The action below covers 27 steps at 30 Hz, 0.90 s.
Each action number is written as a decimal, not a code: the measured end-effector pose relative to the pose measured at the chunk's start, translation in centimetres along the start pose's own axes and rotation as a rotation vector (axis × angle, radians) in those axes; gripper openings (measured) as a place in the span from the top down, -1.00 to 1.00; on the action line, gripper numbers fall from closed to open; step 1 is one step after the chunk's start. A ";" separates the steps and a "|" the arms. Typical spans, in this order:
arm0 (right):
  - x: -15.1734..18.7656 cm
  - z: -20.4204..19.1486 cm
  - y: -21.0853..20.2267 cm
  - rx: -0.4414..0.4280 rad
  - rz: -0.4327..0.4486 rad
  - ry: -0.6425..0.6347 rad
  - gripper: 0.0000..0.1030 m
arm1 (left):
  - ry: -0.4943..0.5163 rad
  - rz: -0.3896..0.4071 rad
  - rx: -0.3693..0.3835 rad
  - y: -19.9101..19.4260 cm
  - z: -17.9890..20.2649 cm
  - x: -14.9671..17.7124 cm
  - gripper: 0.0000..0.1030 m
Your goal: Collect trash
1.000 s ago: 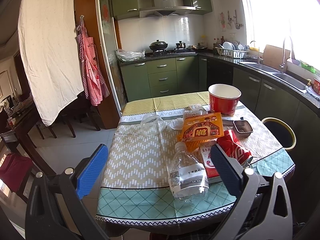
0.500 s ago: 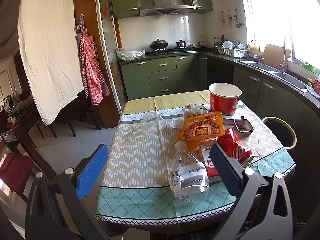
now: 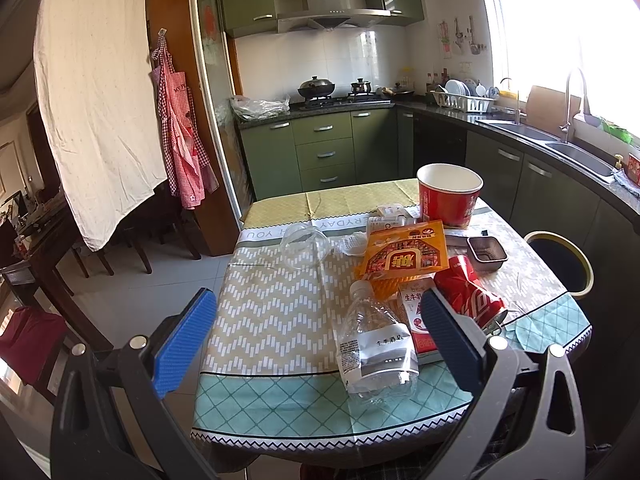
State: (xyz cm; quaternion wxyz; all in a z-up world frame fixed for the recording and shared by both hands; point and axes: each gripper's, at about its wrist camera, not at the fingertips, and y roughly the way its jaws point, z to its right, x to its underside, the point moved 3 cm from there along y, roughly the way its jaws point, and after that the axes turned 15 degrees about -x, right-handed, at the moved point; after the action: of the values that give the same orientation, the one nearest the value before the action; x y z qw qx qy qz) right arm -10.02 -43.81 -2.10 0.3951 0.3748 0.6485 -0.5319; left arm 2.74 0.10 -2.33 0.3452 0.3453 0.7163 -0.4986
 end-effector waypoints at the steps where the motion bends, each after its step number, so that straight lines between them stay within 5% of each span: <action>1: 0.0 0.0 0.0 0.000 0.000 0.000 -0.92 | 0.000 0.000 0.000 0.0 0.0 0.0 -0.89; 27: 0.3 0.2 0.4 -0.001 -0.009 0.002 -0.92 | 0.010 -0.003 -0.002 0.3 0.1 0.5 -0.89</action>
State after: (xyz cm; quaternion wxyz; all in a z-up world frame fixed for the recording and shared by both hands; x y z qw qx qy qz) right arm -9.76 -43.90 -2.53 0.3921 0.3721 0.6509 -0.5331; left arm 2.74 0.15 -2.91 0.3409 0.3464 0.7191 -0.4967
